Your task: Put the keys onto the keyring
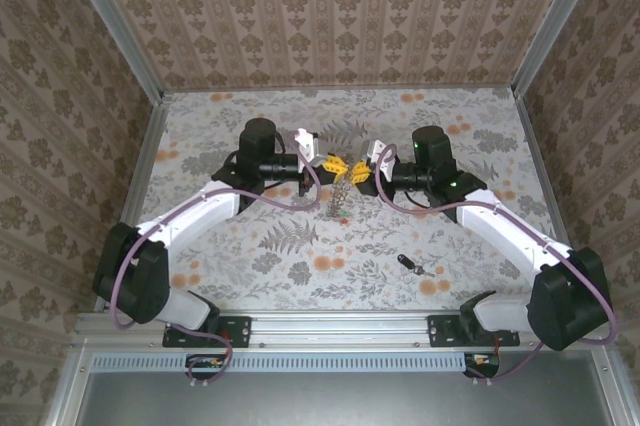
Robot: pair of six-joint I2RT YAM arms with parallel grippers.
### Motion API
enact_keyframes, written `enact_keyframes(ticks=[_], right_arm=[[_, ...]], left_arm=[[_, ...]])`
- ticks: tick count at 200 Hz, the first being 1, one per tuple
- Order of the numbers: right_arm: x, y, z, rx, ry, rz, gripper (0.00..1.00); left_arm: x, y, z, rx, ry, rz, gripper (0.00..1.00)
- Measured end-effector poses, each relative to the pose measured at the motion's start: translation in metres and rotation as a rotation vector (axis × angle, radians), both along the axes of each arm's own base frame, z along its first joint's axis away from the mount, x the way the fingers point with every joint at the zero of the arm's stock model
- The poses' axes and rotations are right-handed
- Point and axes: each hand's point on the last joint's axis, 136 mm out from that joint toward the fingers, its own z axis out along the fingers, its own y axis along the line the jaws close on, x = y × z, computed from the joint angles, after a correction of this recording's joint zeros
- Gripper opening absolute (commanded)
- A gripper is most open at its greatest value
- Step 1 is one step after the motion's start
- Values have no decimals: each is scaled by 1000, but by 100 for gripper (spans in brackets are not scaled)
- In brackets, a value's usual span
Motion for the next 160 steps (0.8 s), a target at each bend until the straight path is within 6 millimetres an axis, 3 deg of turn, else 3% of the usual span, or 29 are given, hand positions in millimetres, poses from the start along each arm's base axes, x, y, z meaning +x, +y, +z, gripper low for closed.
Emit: enact_keyframes(ticks=[52, 108, 160], right_arm=[[9, 1, -1, 22, 7, -25, 9], [13, 6, -20, -199, -86, -124, 6], [16, -4, -21, -244, -91, -187, 14]], left_arm=[[11, -4, 3, -47, 35, 0, 0], [14, -11, -10, -6, 52, 46, 0], [18, -19, -12, 3, 29, 99, 0]])
